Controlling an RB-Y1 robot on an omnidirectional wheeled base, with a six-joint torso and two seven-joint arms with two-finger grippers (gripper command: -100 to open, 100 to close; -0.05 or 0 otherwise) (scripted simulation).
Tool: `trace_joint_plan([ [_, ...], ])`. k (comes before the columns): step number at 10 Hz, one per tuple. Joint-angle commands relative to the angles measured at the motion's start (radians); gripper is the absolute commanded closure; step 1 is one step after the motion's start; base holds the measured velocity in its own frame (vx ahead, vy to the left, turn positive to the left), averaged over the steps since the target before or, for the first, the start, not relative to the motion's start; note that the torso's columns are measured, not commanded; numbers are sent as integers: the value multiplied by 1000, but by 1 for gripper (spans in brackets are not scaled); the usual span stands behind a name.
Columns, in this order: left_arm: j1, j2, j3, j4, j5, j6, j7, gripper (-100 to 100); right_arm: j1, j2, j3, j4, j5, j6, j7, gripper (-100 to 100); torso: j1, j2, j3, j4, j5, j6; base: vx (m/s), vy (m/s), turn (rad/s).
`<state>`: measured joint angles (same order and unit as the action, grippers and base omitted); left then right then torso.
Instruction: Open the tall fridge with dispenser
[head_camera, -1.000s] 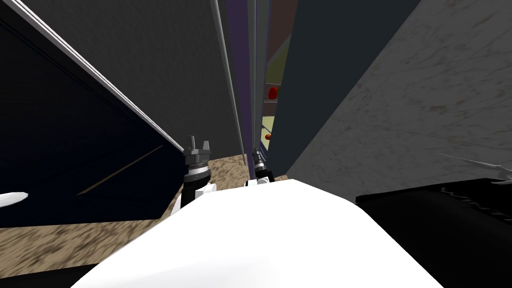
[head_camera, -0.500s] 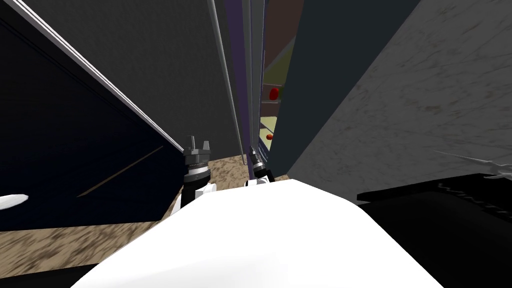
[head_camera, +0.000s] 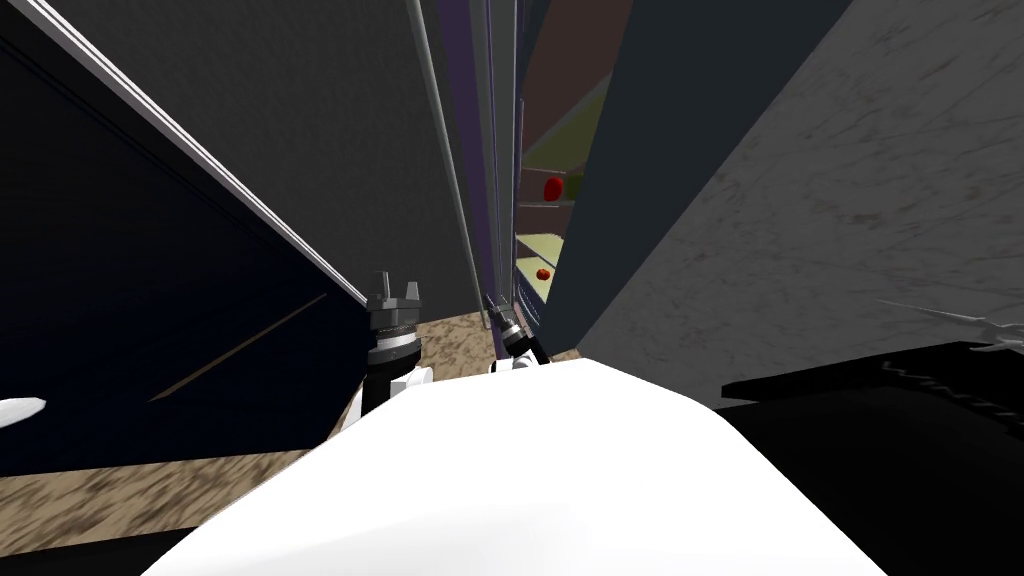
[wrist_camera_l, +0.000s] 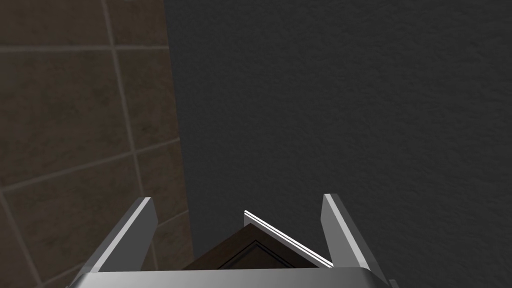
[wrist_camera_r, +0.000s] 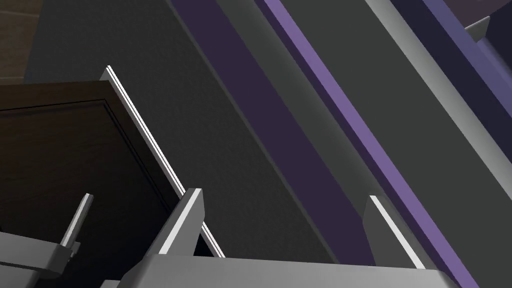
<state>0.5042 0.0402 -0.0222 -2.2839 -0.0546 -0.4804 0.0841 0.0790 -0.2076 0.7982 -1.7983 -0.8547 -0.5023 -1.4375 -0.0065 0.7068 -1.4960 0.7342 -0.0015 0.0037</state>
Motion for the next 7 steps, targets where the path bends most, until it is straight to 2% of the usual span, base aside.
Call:
trace_joint_plan([
  [1, 0, 0, 0, 0, 0, 0, 0, 0, -65, -37, 3, 19, 68, 10, 69, -100, -1, 1, 1, 1, 0, 1, 21, 90, -60],
  [2, 0, 0, 0, 0, 0, 0, 0, 0, -70, -37, 3, 19, 77, 10, 92, -100, 0, 4, 2, 3, 0, 1, 28, 73, -22],
  [3, 0, 0, 0, 0, 0, 0, 0, 0, -99, -63, 19, 32, 119, 28, 122, -100, -1, 6, 3, 5, 0, 1, 51, 98, -40],
  [4, 0, 0, 0, 0, 0, 0, 0, 0, -112, -63, 19, 32, 133, 28, 146, -100, -1, 7, 3, 6, -1, 2, 36, 93, -25],
  [5, 0, 0, 0, 0, 0, 0, 0, 0, -112, -63, 19, 32, 133, 28, 155, -100, -2, 11, 5, 8, -1, 2, 17, 39, 8],
  [6, 0, 0, 0, 0, 0, 0, 0, 0, -138, -92, 36, 46, 181, 46, 193, -100, -6, 16, 9, 10, -2, 3, 35, 86, -45],
  [7, 0, 0, 0, 0, 0, 0, 0, 0, -158, -92, 36, 46, 193, 46, 216, -100, -2, 18, 10, 10, -2, 3, 36, 93, -55],
])
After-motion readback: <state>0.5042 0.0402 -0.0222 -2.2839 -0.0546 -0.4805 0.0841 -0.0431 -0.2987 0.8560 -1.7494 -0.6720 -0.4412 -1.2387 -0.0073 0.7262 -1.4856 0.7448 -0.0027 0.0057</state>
